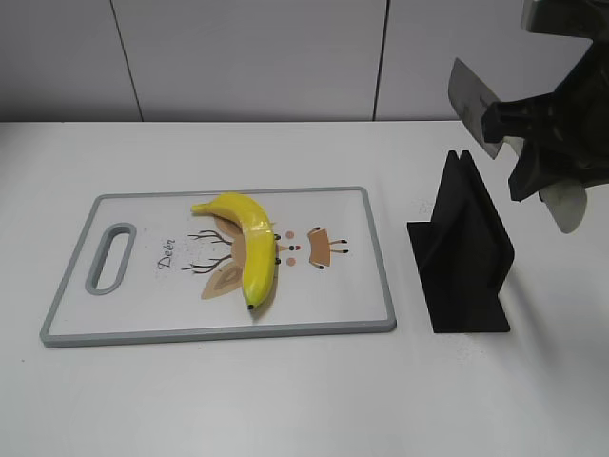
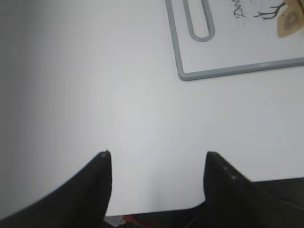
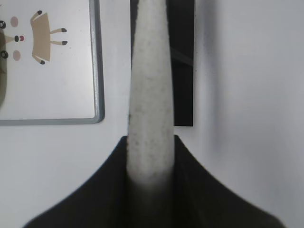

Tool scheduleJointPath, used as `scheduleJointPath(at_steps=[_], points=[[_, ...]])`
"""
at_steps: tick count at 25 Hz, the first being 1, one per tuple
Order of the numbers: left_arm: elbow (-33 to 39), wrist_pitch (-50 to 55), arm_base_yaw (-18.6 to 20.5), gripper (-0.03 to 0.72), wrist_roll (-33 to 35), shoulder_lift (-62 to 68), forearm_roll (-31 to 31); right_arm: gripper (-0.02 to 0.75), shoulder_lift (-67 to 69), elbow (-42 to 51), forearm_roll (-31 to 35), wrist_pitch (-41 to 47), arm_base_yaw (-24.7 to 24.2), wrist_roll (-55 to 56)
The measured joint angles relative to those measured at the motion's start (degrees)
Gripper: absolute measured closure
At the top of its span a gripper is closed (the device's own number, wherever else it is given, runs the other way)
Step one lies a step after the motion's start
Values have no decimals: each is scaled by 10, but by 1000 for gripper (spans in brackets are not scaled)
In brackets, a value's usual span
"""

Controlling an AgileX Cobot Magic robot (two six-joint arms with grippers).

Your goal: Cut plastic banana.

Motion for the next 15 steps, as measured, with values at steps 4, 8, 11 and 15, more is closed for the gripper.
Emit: scheduleJointPath(at_steps=[4, 8, 11, 15], points=[[22, 19, 0, 119, 0, -99, -3, 570, 1, 0, 0, 1, 0, -1], [24, 24, 0, 119, -2, -176, -5, 571, 10, 2, 2, 8, 0, -3], [24, 32, 0, 119, -4, -215, -9, 571, 14, 11, 5, 8, 0, -5], [24, 29, 0, 119, -4, -232, -9, 571, 15, 35, 13, 7, 0, -6]])
